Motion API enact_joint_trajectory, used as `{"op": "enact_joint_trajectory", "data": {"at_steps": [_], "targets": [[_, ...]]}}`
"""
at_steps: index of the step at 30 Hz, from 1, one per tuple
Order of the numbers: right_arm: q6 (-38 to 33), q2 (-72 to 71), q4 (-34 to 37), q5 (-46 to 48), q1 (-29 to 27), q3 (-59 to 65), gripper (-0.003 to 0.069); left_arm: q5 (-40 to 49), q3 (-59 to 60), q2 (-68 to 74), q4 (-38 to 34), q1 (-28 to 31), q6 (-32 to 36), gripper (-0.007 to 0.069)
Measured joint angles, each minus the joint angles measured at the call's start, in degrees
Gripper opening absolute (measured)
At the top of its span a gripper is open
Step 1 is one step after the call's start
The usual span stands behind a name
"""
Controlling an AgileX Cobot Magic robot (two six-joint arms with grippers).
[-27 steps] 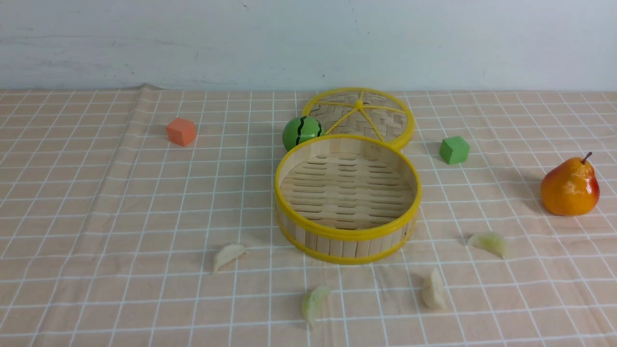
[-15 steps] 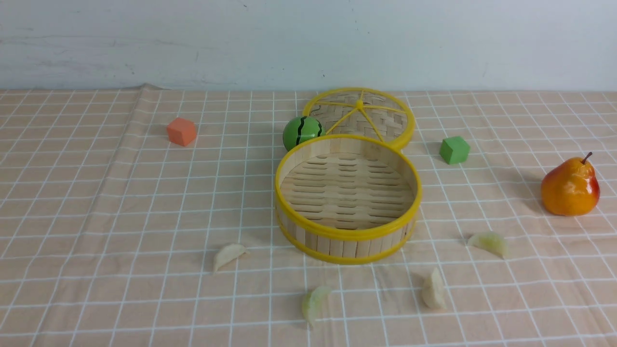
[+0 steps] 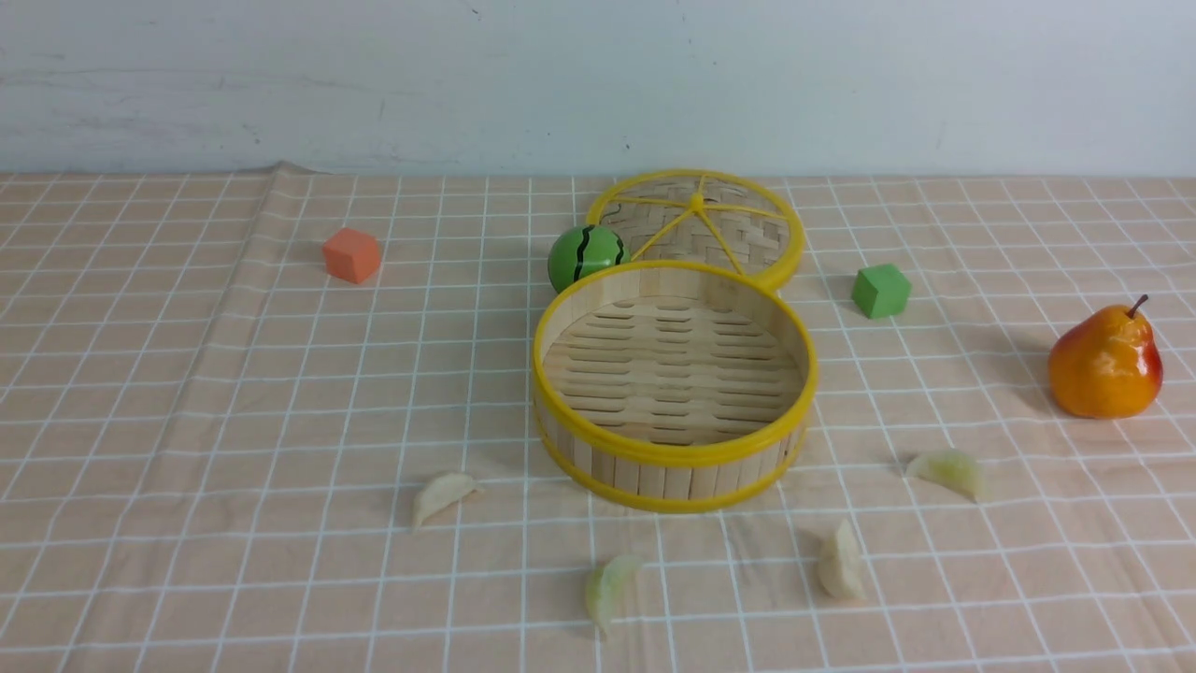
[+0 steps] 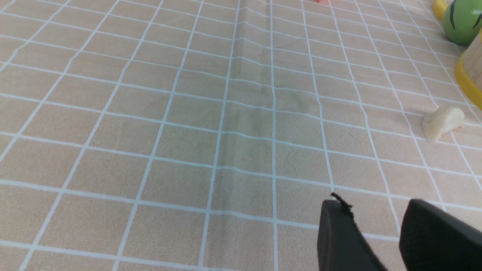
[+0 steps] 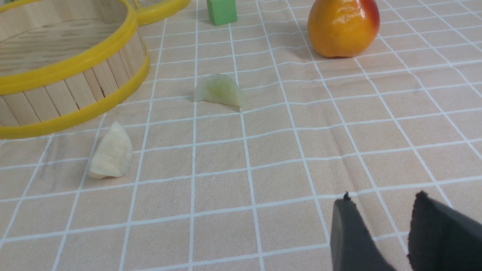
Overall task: Put the dumplings into the steamer on the table with the brown tablecloth.
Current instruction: 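Reach for and grasp a dumpling on the table with the left gripper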
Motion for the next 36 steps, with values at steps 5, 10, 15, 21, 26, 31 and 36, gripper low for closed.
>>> {"op": "enact_joint_trajectory", "data": {"at_steps": [5, 10, 15, 21, 26, 31, 36], "targets": [[0.00, 0.00, 0.00, 0.00, 0.00, 0.00, 0.0239, 0.05, 0.00, 0.00, 0.00, 0.00, 0.00, 0.0238], [0.00, 0.00, -0.35, 0.00, 0.00, 0.00, 0.0239, 0.05, 0.00, 0.00, 0.00, 0.00, 0.00, 0.0238], [0.00, 0.00, -1.43, 0.00, 0.00, 0.00, 0.0239, 0.10, 0.00, 0.00, 0.00, 0.00, 0.00, 0.0238], [0.00, 0.00, -0.64, 0.00, 0.00, 0.00, 0.0239, 0.10, 0.00, 0.00, 0.00, 0.00, 0.00, 0.0238], [0.00, 0.00, -0.24, 0.00, 0.00, 0.00, 0.0239, 0.17, 0.00, 0.00, 0.00, 0.00, 0.00, 0.0238], [0.00, 0.00, -0.24, 0.00, 0.00, 0.00, 0.0239, 0.17, 0.00, 0.00, 0.00, 0.00, 0.00, 0.0238], [0.00, 0.00, -0.24, 0.00, 0.00, 0.00, 0.0239, 0.08, 0.00, 0.00, 1.02, 0.00, 0.00, 0.0238]]}}
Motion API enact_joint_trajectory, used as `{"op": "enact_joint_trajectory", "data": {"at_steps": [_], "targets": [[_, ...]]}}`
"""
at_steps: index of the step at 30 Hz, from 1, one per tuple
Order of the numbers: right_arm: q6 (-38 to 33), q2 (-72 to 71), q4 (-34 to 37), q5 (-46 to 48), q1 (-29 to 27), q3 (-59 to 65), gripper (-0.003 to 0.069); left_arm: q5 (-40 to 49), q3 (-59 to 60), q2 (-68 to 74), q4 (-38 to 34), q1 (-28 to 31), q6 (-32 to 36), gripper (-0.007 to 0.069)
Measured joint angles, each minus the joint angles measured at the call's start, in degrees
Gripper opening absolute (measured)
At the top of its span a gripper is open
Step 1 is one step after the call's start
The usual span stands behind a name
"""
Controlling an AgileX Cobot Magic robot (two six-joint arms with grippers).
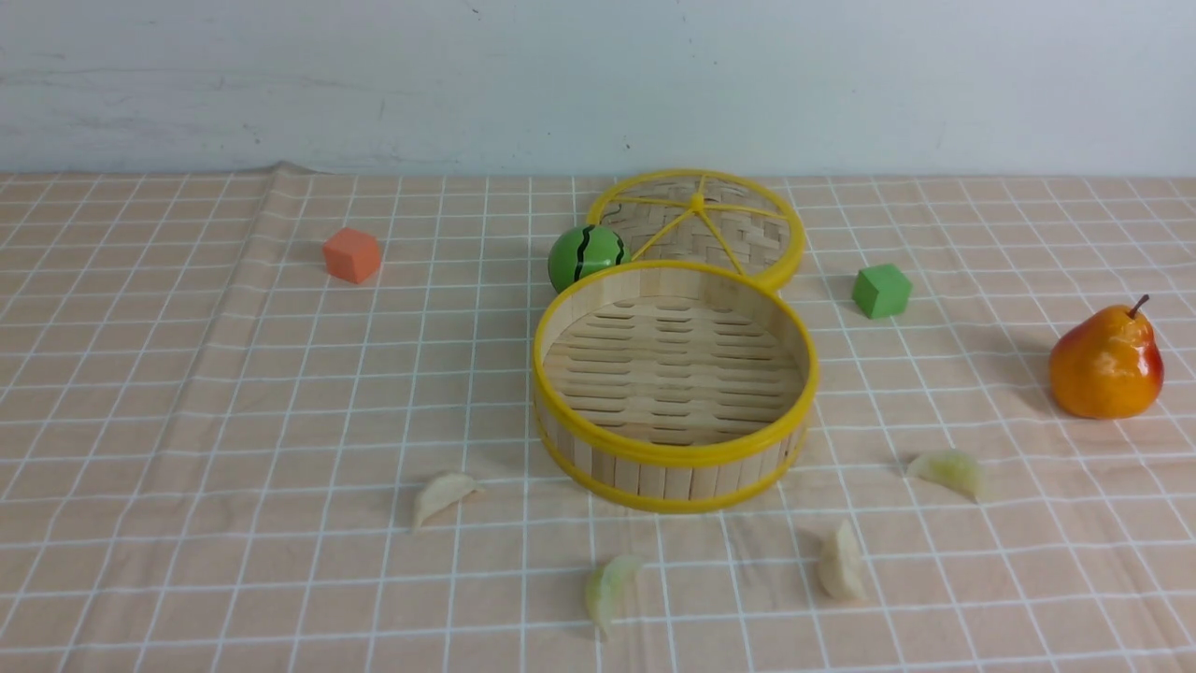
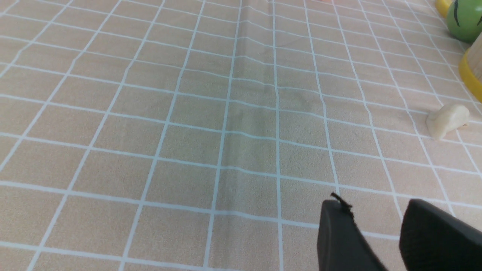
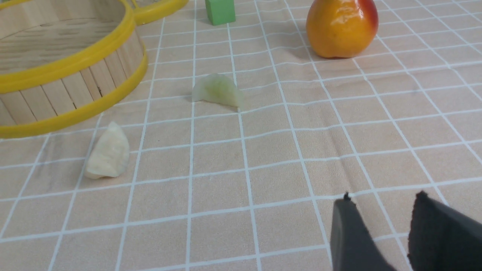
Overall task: Put the dumplings into the steamer on the table with the brown tablecloth.
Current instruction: 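Reach for and grasp a dumpling on the table with the left gripper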
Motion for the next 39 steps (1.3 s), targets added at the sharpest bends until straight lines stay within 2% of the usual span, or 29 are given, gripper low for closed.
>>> {"op": "enact_joint_trajectory", "data": {"at_steps": [3, 5, 6, 7, 8, 10, 11, 13, 16, 21, 23, 26, 27, 28, 29, 30, 32, 33, 35, 36, 37, 38, 39], "targets": [[0.00, 0.00, 0.17, 0.00, 0.00, 0.00, 0.0239, -1.08, 0.00, 0.00, -1.25, 0.00, -1.00, 0.0238], [0.17, 0.00, 1.32, 0.00, 0.00, 0.00, 0.0239, -2.24, 0.00, 0.00, -5.71, 0.00, -4.84, 0.0238], [0.97, 0.00, 3.73, -0.06, 0.00, 0.00, 0.0239, -2.83, 0.00, 0.00, -10.85, 0.00, -8.84, 0.0238], [1.19, 0.00, 4.28, -0.06, 0.00, 0.00, 0.0239, -2.93, 0.00, 0.00, -11.89, 0.00, -10.43, 0.0238], [3.97, 0.00, 10.26, -0.06, 0.00, 0.00, 0.0239, -3.46, 0.00, 0.00, -20.83, 0.00, -16.48, 0.0238], [10.38, 0.00, 22.48, 0.40, 0.00, 0.05, 0.0239, -4.11, 0.00, 0.00, -33.24, 0.00, -25.82, 0.0238], [11.72, 0.00, 24.95, 0.40, 0.00, 0.06, 0.0239, -4.13, 0.00, 0.00, -35.18, 0.00, -27.23, 0.0238], [17.33, 0.00, 35.47, 0.99, 0.00, 0.32, 0.0239, -4.15, 0.00, 0.00, -41.70, 0.00, -31.80, 0.0238], [22.06, 0.00, 46.36, 1.46, 0.00, 0.51, 0.0239, -3.91, 0.00, 0.00, -45.30, 0.00, -33.46, 0.0238], [21.27, 0.00, 46.64, 1.10, 0.00, 0.51, 0.0239, -3.48, 0.00, 0.00, -47.57, 0.00, -33.14, 0.0238], [19.92, 0.00, 45.34, 0.95, 0.00, 0.51, 0.0239, -2.14, -0.12, 0.00, -49.04, 0.00, -30.62, 0.0238], [14.62, 0.00, 45.31, 0.54, 0.00, 0.51, 0.0239, 3.02, -5.35, 0.00, -49.81, 0.00, -16.44, 0.0238], [14.16, 0.00, 45.31, 0.52, 0.00, 0.51, 0.0239, 3.21, -5.86, 0.00, -49.87, 0.00, -16.44, 0.0238], [9.84, 0.00, 45.49, 0.35, 0.00, -0.21, 0.0239, 4.80, -10.15, 0.00, -49.93, 0.00, -7.23, 0.0234], [7.28, 0.00, 45.58, 0.13, 0.00, -1.17, 0.0239, 5.44, -12.40, 0.28, -49.93, 0.00, -4.35, 0.0228], [2.97, 0.00, 45.69, -0.39, 0.00, -2.38, 0.0234, 7.45, -16.32, 1.76, -49.73, 0.00, 1.62, 0.0216], [-4.35, 0.28, 45.90, -1.55, 0.00, -5.36, 0.0210, 11.08, -20.57, 6.37, -48.38, 0.00, 7.30, 0.0187], [-5.04, 0.28, 45.90, -1.66, 0.00, -5.69, 0.0210, 11.94, -22.07, 7.68, -47.87, 0.00, 8.24, 0.0179], [-13.83, 4.58, 46.23, -2.31, 0.00, -10.88, 0.0125, 17.98, -28.90, 17.94, -41.90, 0.00, 12.80, 0.0105], [-14.40, 5.04, 46.24, -2.24, 0.00, -11.69, 0.0118, 18.40, -29.41, 18.69, -41.38, 0.00, 12.80, 0.0105], [-18.85, 8.75, 46.29, -1.79, 0.00, -14.70, 0.0064, 21.07, -32.98, 24.38, -37.12, 0.00, 13.82, 0.0062], [-19.41, 9.91, 46.29, -1.67, 0.00, -15.16, 0.0048, 21.82, -33.50, 24.38, -36.56, 0.00, 14.03, 0.0056], [-23.82, 14.29, 46.05, 0.24, 0.00, -19.08, 0.0002, 24.67, -37.72, 29.45, -32.18, 0.00, 14.49, 0.0017]]}}
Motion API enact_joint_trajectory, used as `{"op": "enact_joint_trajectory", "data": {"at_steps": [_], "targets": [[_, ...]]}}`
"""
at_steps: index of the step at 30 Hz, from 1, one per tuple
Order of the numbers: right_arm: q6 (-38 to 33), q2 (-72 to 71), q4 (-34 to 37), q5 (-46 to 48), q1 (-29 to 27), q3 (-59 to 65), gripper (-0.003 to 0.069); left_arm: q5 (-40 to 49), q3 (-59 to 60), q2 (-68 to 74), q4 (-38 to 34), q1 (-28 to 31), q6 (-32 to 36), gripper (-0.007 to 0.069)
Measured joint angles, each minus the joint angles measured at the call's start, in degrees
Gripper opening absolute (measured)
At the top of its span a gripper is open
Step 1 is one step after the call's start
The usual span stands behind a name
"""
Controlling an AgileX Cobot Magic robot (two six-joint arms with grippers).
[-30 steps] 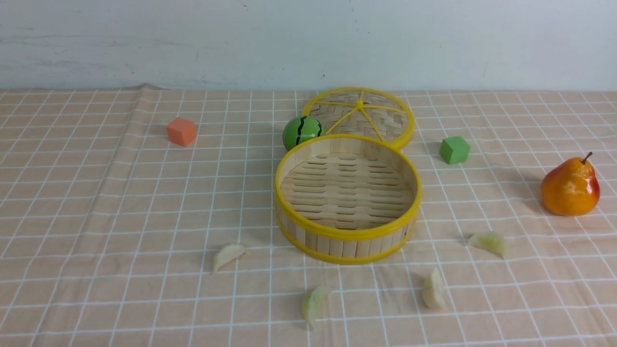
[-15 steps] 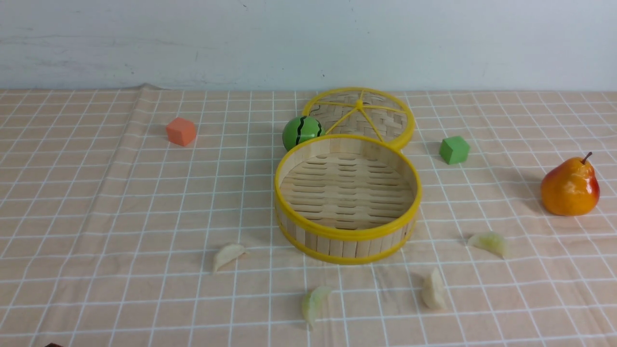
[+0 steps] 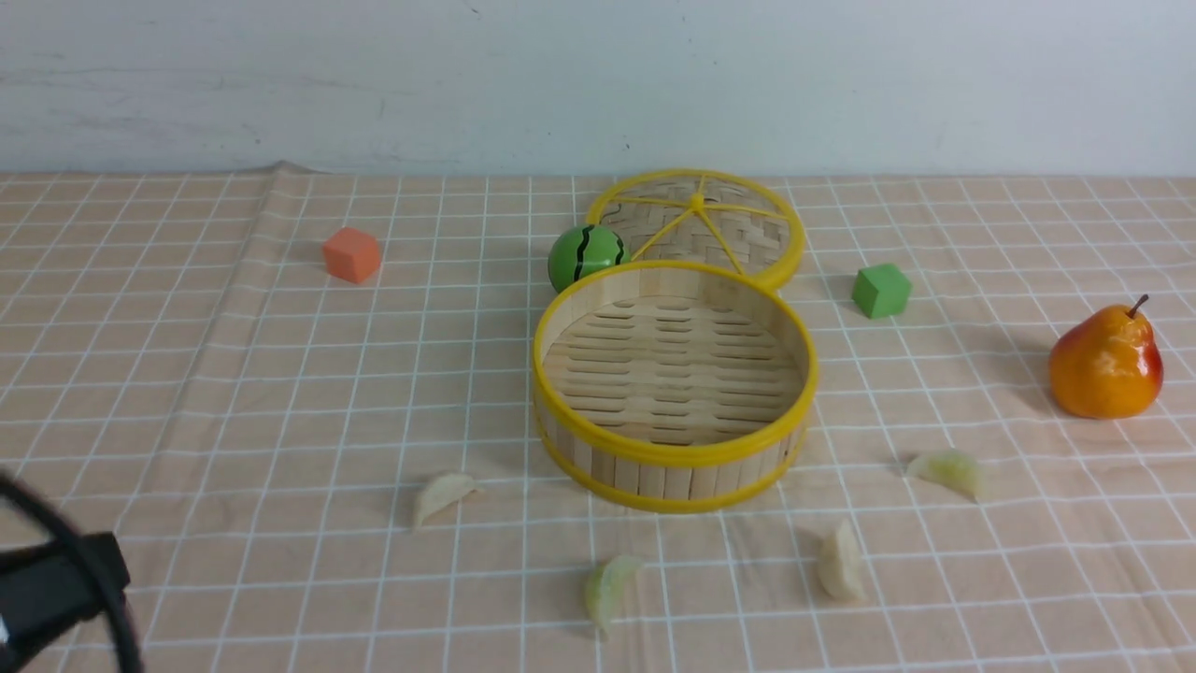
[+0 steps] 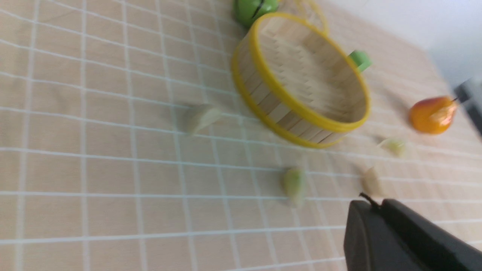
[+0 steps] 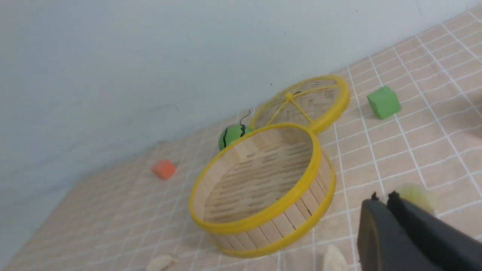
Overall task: Put the dumplings into the steamer on the table with the brown tablecloth.
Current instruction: 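Reach for and grasp a dumpling on the table with the left gripper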
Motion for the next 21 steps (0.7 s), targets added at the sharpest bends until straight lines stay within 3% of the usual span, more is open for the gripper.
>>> {"op": "enact_joint_trajectory", "data": {"at_steps": [3, 5, 10, 12, 15, 21], "targets": [[-5.11, 6.90, -1.25, 4.86, 0.00, -5.33, -0.0018, 3.99, -5.71, 6.17, 5.31, 0.00, 0.32, -0.0013], [-9.77, 17.10, -4.24, 14.47, 0.08, -12.81, -0.0019, 10.01, -11.76, 12.66, 12.10, -0.90, 0.40, -0.0013], [-11.36, 30.67, -9.25, 26.93, 3.07, -21.56, -0.0017, 18.91, -18.71, 22.78, 19.39, -7.17, 0.34, -0.0013], [-11.45, 35.47, -11.62, 31.05, 6.42, -24.81, -0.0015, 20.65, -20.98, 26.88, 21.94, -11.05, 0.70, -0.0013], [-10.62, 44.07, -17.43, 38.05, 16.27, -29.62, -0.0014, 20.55, -24.58, 34.39, 26.68, -18.66, 0.63, -0.0013], [-6.30, 52.11, -26.15, 43.86, 28.26, -33.14, -0.0010, 18.87, -31.43, 46.44, 29.56, -22.94, -0.57, -0.0004]]}}
